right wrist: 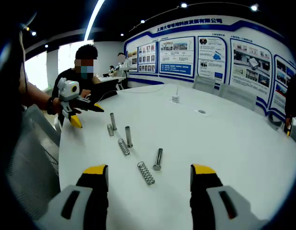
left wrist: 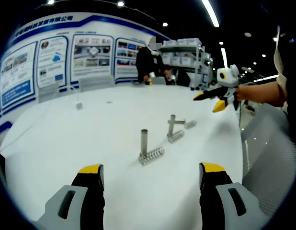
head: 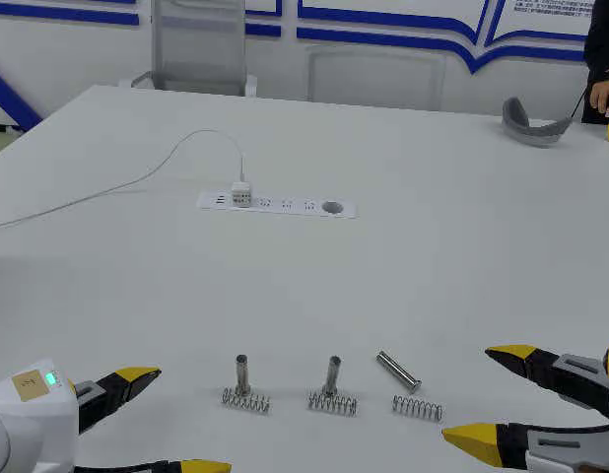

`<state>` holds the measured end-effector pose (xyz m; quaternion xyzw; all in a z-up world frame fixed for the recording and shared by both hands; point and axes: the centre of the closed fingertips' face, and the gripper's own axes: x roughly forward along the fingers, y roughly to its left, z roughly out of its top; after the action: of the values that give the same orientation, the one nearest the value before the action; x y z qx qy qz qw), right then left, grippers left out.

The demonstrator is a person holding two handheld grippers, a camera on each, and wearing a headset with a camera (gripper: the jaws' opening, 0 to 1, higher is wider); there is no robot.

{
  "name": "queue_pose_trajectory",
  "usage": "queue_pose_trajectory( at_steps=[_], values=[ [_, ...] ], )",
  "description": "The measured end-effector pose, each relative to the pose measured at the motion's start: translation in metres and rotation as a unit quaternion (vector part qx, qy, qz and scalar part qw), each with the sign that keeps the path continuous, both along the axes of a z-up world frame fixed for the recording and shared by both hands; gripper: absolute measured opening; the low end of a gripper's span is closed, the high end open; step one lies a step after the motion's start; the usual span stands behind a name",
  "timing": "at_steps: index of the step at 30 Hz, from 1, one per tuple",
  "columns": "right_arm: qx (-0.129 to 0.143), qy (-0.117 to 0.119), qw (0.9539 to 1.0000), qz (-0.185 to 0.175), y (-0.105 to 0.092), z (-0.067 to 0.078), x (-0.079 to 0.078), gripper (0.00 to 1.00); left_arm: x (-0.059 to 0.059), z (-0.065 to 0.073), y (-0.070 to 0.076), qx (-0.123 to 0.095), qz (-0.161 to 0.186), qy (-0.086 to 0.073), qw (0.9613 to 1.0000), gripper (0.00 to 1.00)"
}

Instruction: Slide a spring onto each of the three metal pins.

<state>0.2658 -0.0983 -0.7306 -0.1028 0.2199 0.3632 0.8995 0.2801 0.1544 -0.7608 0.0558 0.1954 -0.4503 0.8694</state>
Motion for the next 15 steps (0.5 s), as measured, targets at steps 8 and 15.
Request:
queue_pose_trajectory(
  at_steps=[8, 15],
  values=[
    [-0.001, 0.003, 1.0, -0.003, -0.0004, -0.0006, 0.002, 0.7, -0.001, 0.0006, -0.0015, -0.001, -0.002, 0.0, 1.0, 0.83],
    [-0.005, 0.004, 1.0, -0.006, -0.0017, 0.0013, 0.0067, 0.69, -0.0001, 0.0011, -0.0023, -0.002, -0.002, 0.001, 1.0, 0.83]
  ],
)
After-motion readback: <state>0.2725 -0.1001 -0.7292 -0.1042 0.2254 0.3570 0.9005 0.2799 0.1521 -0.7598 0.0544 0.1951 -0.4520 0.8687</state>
